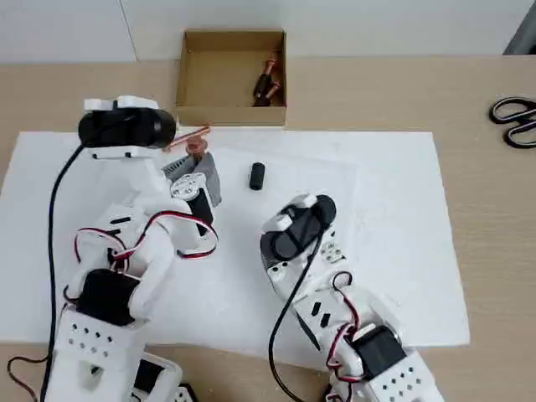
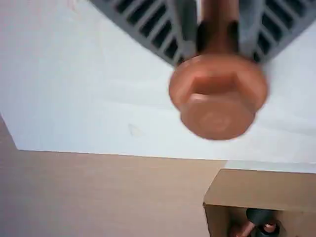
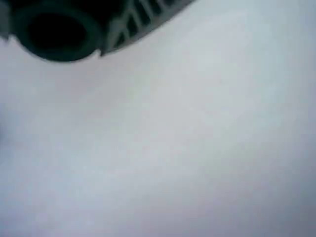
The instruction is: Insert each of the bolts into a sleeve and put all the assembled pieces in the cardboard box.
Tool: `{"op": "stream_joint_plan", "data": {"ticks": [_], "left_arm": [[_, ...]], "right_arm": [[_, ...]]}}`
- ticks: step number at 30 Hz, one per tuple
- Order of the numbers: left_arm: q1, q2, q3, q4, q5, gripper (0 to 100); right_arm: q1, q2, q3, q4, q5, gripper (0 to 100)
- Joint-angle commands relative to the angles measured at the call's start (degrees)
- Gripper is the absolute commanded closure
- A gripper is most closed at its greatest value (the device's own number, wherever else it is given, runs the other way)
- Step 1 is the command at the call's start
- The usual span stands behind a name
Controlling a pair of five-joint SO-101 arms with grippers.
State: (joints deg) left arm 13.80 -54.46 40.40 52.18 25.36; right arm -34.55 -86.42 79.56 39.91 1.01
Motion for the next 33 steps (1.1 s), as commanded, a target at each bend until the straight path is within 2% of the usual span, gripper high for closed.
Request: {"op": "stream_joint_plan", "data": {"ticks": [1, 5, 9, 19, 25, 33], "left_arm": [[0.5, -1.8, 1.6, -5.9, 0.4, 99], [5.4, -1.7, 4.0, -10.4, 0.4, 99], [10.0, -1.7, 6.1, -11.3, 0.4, 99], [10.5, -2.0, 7.9, -11.2, 0.4, 99], [10.5, -2.0, 7.5, -11.3, 0.4, 99], [14.5, -2.0, 7.9, -11.4, 0.4, 99]], "right_arm": [[-0.6, -4.5, -0.2, -1.2, -0.8, 99.5], [-3.1, -5.1, 2.5, -2.6, -0.8, 99.5], [-4.4, -5.1, 5.0, -5.2, -0.7, 99.5], [-4.0, -5.2, 5.9, -7.2, -0.7, 99.5], [-1.3, -5.1, 5.9, -7.2, -6.5, 99.5], [-1.1, -5.1, 5.8, -7.3, -6.7, 99.5]]}}
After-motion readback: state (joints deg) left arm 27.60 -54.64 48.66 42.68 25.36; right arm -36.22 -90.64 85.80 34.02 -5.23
